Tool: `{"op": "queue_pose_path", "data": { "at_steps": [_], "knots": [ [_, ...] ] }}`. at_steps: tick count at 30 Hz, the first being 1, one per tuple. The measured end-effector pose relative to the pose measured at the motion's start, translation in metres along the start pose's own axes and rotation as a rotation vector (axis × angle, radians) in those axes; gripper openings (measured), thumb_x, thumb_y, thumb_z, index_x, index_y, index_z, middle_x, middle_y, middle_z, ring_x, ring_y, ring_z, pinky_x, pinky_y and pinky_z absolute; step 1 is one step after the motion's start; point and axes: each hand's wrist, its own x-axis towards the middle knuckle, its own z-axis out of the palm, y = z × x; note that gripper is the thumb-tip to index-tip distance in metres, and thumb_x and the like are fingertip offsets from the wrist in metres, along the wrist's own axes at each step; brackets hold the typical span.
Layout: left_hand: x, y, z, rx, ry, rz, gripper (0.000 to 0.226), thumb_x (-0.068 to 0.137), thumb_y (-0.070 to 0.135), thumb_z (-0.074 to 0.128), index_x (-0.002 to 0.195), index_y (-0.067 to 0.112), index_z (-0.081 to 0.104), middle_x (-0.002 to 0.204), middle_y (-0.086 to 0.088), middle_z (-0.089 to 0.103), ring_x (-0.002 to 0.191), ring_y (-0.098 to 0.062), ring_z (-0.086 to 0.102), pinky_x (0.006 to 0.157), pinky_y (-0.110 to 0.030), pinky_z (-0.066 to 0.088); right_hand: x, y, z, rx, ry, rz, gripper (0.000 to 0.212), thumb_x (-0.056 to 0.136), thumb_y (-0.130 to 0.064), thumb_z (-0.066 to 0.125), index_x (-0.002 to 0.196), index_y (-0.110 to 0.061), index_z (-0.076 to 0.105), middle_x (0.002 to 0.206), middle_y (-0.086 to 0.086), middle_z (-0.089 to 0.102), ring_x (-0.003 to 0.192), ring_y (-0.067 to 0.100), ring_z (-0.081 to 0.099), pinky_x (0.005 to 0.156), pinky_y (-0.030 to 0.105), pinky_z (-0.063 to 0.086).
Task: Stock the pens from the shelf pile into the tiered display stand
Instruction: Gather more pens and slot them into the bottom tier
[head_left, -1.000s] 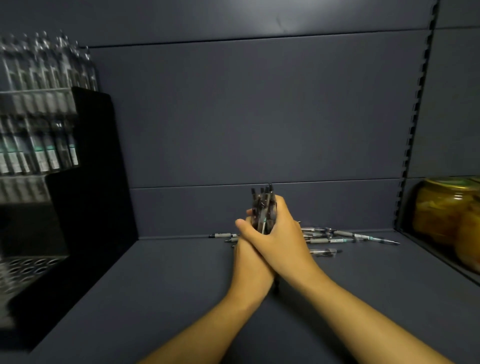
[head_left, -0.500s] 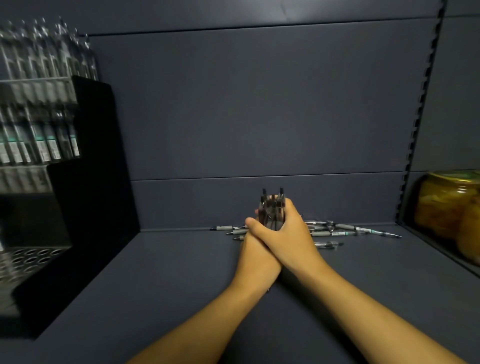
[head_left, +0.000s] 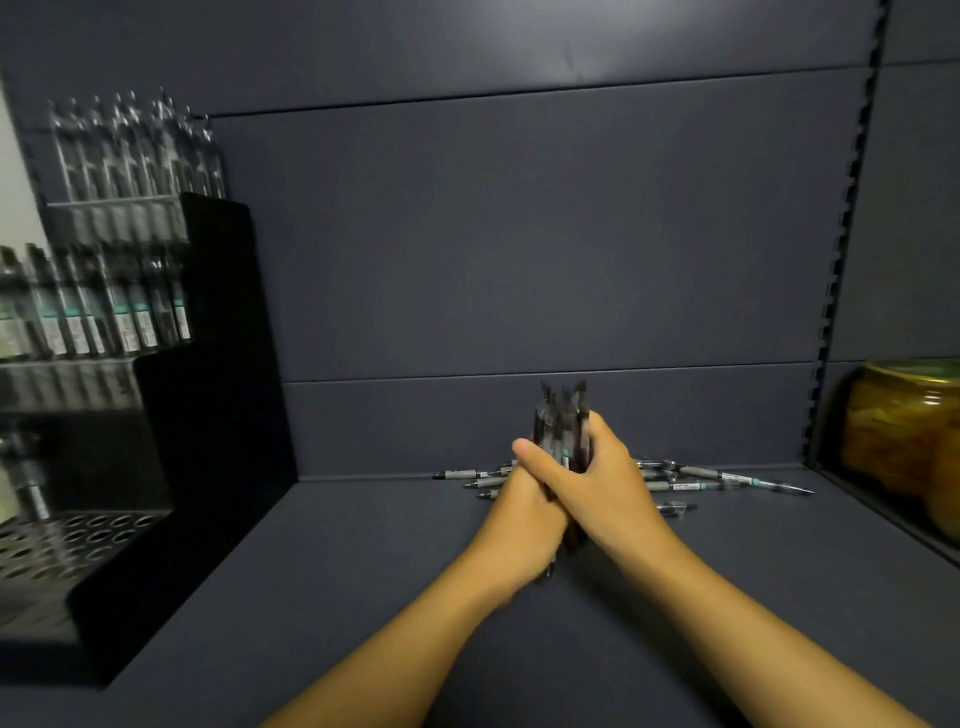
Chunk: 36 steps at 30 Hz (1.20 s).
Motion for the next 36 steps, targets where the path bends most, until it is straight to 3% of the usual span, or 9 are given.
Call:
{"op": "queue_pose_path", "data": {
  "at_steps": [4,8,12,14,18,22,29,32,36],
  "knots": [
    [0.0,0.026,-0.023,-0.066,-0.048,0.018,0.031,0.1,0.007,0.051,0.129,0.015,0.059,0.112,0.003,0.072,0.102,-0.01,0.068,0.081,-0.02,0.055,0.001,-0.022,-0.009,0.054,-0.078,-0.08,0.023,0.088,-0.038,0.07,0.109,-0.033,0.064,0.091,-0.017,0.073,0.086,-0.004,0.067,0.078,0.017,0.05],
    [-0.011,0.053,-0.047,-0.2,-0.062,0.0,0.026,0.101,0.02,0.051,0.121,0.007,0.06,0.087,-0.007,0.071,0.073,-0.015,0.068,0.064,-0.03,0.058,-0.006,-0.046,-0.018,0.127,-0.178,-0.141,0.015,0.096,-0.037,0.059,0.099,-0.029,0.071,0.084,0.006,0.073,0.07,0.028,0.069,0.068,0.044,0.06],
    [-0.024,0.076,-0.072,-0.184,-0.028,-0.014,0.021,0.101,0.023,0.051,0.111,0.008,0.061,0.075,-0.004,0.067,0.069,-0.015,0.067,0.062,-0.03,0.057,-0.003,-0.075,-0.014,0.107,-0.241,-0.173,0.027,0.098,-0.035,0.056,0.082,-0.017,0.068,0.077,0.011,0.069,0.07,0.033,0.069,0.075,0.058,0.057],
    [-0.034,0.084,-0.088,-0.155,0.023,-0.008,0.022,0.1,0.024,0.052,0.113,0.009,0.061,0.075,-0.001,0.069,0.073,-0.017,0.069,0.064,-0.031,0.057,-0.004,-0.088,-0.004,0.074,-0.284,-0.209,0.029,0.098,-0.037,0.055,0.082,-0.018,0.069,0.078,0.009,0.07,0.077,0.03,0.07,0.077,0.056,0.058],
    [-0.056,0.096,-0.126,-0.117,0.082,0.002,0.023,0.099,0.027,0.052,0.117,0.016,0.062,0.085,0.001,0.075,0.08,-0.018,0.073,0.068,-0.031,0.058,-0.009,-0.116,0.021,0.074,-0.297,-0.304,0.017,0.095,-0.031,0.061,0.083,-0.032,0.072,0.072,-0.013,0.07,0.077,0.002,0.067,0.065,0.022,0.054],
    [-0.074,0.097,-0.168,-0.131,0.146,0.018,0.02,0.1,0.024,0.052,0.117,0.021,0.062,0.099,-0.001,0.077,0.089,-0.024,0.075,0.076,-0.039,0.062,-0.012,-0.141,0.061,0.078,-0.311,-0.326,0.013,0.092,-0.026,0.067,0.083,-0.033,0.073,0.074,-0.014,0.072,0.074,-0.003,0.068,0.061,0.012,0.047],
    [-0.104,0.081,-0.263,-0.154,0.23,0.024,0.026,0.1,0.021,0.054,0.122,0.013,0.064,0.105,-0.01,0.076,0.093,-0.03,0.075,0.084,-0.042,0.06,-0.019,-0.168,0.158,0.086,-0.224,-0.309,0.011,0.086,-0.027,0.073,0.093,-0.035,0.071,0.091,-0.008,0.075,0.089,0.004,0.071,0.077,0.03,0.058],
    [-0.114,0.069,-0.314,-0.138,0.262,0.026,0.026,0.099,0.022,0.056,0.121,0.014,0.065,0.105,-0.007,0.077,0.096,-0.026,0.074,0.083,-0.041,0.06,-0.02,-0.181,0.202,0.067,-0.242,-0.324,0.012,0.093,-0.024,0.066,0.099,-0.032,0.071,0.091,-0.006,0.075,0.088,0.004,0.07,0.065,0.022,0.055],
    [-0.131,0.049,-0.381,-0.183,0.295,-0.013,0.024,0.097,0.023,0.055,0.117,0.012,0.063,0.102,-0.003,0.077,0.09,-0.026,0.075,0.074,-0.034,0.062,-0.024,-0.191,0.255,-0.039,-0.25,-0.343,0.017,0.098,-0.019,0.059,0.097,-0.009,0.072,0.085,0.008,0.071,0.08,0.017,0.068,0.07,0.033,0.06]
  ]
}}
